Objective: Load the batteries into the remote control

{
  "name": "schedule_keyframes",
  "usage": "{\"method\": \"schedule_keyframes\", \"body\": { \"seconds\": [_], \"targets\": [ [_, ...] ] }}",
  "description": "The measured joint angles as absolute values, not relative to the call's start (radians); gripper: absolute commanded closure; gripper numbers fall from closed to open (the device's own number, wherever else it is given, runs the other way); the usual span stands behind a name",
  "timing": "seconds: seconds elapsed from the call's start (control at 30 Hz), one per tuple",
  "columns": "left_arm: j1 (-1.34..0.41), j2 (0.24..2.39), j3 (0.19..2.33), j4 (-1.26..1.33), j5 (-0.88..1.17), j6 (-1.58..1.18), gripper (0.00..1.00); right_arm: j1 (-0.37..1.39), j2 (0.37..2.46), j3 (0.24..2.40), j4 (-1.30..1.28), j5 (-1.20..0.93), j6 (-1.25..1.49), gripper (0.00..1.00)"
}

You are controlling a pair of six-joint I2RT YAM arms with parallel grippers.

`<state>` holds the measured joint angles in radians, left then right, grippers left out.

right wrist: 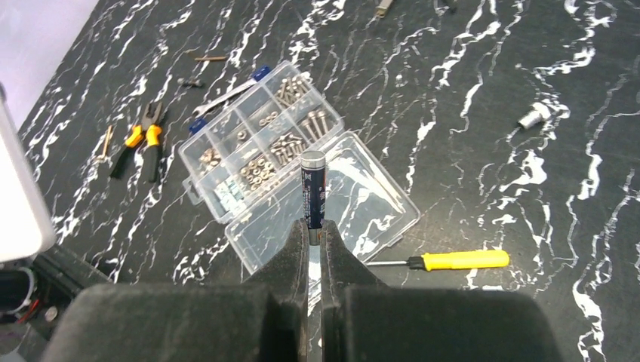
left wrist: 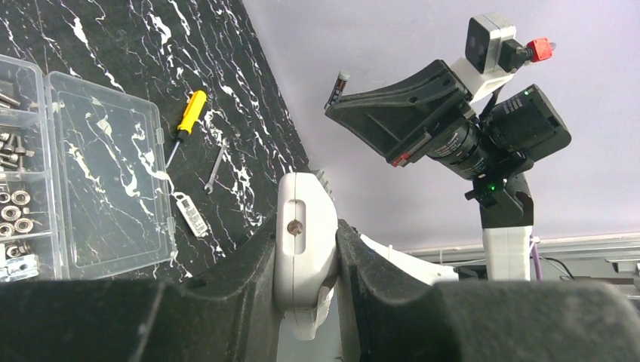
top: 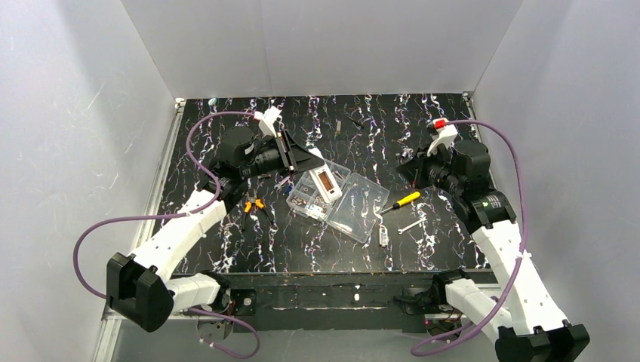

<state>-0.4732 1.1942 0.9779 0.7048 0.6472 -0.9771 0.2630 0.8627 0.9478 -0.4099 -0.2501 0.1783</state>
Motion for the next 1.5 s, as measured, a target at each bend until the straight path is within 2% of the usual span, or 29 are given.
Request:
{"method": "schedule_keyframes", "body": {
  "seconds": [0.1, 0.3, 0.57, 1.07, 1.5],
  "targets": [
    [-0.473, 1.195, 0.978, 0.704, 0.65, -0.957, 1.0, 0.263, 0.861, 0.947, -0.403, -0.307, 0.167, 0.99],
    [-0.473, 1.198, 0.978, 0.694, 0.657, -0.934, 1.0, 0.297, 0.748, 0.846, -0.261, -0.42, 0.122, 0.99],
    [-0.473, 1.202, 0.97, 0.751, 0.632, -0.958, 1.0, 0.448, 0.649, 0.762, -0.108, -0.527, -0.061, 0.99],
    [-0.474, 1.213, 0.87, 1.105, 0.623, -0.881, 1.0, 0.468, 0.692, 0.69, -0.102, -0.424, -0.153, 0.99],
    [-0.49, 1.215, 0.857, 1.175, 0.63, -0.836, 1.0, 0.468, 0.524, 0.58, -0.033, -0.532, -0.33, 0.99]
  ]
}}
